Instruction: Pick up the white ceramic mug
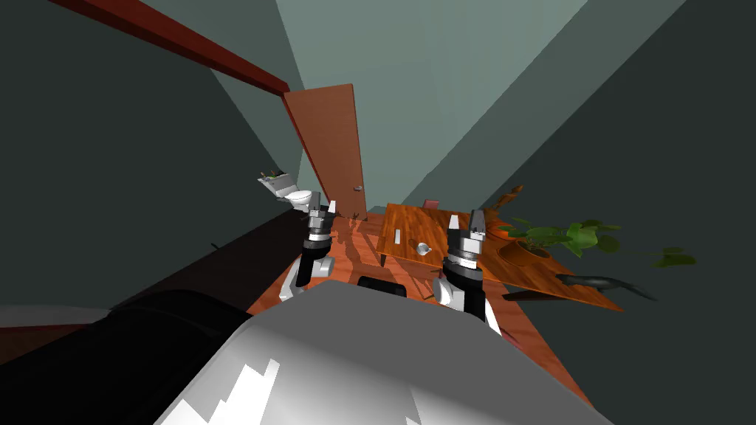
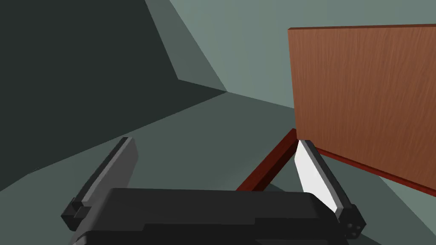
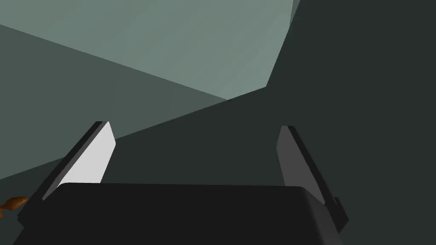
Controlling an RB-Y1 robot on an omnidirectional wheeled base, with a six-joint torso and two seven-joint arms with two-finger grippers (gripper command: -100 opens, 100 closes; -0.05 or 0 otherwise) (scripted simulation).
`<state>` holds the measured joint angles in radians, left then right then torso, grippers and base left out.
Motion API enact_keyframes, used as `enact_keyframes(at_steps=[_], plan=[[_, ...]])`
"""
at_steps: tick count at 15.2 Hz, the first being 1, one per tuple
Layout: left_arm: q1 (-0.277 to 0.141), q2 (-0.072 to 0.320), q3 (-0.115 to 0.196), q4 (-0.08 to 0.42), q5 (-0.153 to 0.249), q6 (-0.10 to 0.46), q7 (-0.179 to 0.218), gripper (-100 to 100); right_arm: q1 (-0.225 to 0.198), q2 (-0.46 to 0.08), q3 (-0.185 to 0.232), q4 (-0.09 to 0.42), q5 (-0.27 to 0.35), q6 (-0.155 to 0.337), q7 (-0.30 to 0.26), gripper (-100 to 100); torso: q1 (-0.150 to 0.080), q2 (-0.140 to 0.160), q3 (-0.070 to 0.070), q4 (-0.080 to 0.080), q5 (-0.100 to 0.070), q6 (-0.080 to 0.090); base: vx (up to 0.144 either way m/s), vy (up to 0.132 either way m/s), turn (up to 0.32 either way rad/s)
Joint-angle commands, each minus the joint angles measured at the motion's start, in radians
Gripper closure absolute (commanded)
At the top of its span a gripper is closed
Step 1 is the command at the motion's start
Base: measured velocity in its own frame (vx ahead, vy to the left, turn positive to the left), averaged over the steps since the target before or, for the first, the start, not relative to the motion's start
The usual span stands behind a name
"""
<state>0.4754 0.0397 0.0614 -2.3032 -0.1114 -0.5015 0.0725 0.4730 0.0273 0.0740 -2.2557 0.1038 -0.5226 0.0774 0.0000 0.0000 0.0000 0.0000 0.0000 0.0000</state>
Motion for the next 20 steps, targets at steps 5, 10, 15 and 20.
enact_keyframes(at_steps=[5, 10, 15, 20], plan=[[0.0, 0.0, 0.0, 0.0, 0.0, 0.0, 0.0, 0, -0.033, -0.123, -0.01, 0.074, -0.009, 0.047, 0.037, -100, -0.002, 0.0, 0.0, 0.0, 0.0, 0.0, 0.0, -0.018, 0.081], [0.0, 0.0, 0.0, 0.0, 0.0, 0.0, 0.0, 0, -0.078, -0.195, -0.024, 0.171, -0.022, 0.11, 0.085, -100, -0.003, -0.001, 0.0, 0.0, -0.001, 0.0, 0.001, -0.035, 0.121], [0.0, 0.0, 0.0, 0.0, 0.0, 0.0, 0.0, 0, -0.116, -0.235, -0.036, 0.256, -0.032, 0.163, 0.127, -100, -0.004, -0.001, 0.0, 0.0, -0.001, -0.001, -0.002, -0.038, 0.137], [0.0, 0.0, 0.0, 0.0, 0.0, 0.0, 0.0, 0, -0.159, -0.27, -0.049, 0.351, -0.044, 0.224, 0.174, -100, -0.003, -0.001, -0.001, 0.0, -0.001, -0.001, -0.002, -0.038, 0.12]])
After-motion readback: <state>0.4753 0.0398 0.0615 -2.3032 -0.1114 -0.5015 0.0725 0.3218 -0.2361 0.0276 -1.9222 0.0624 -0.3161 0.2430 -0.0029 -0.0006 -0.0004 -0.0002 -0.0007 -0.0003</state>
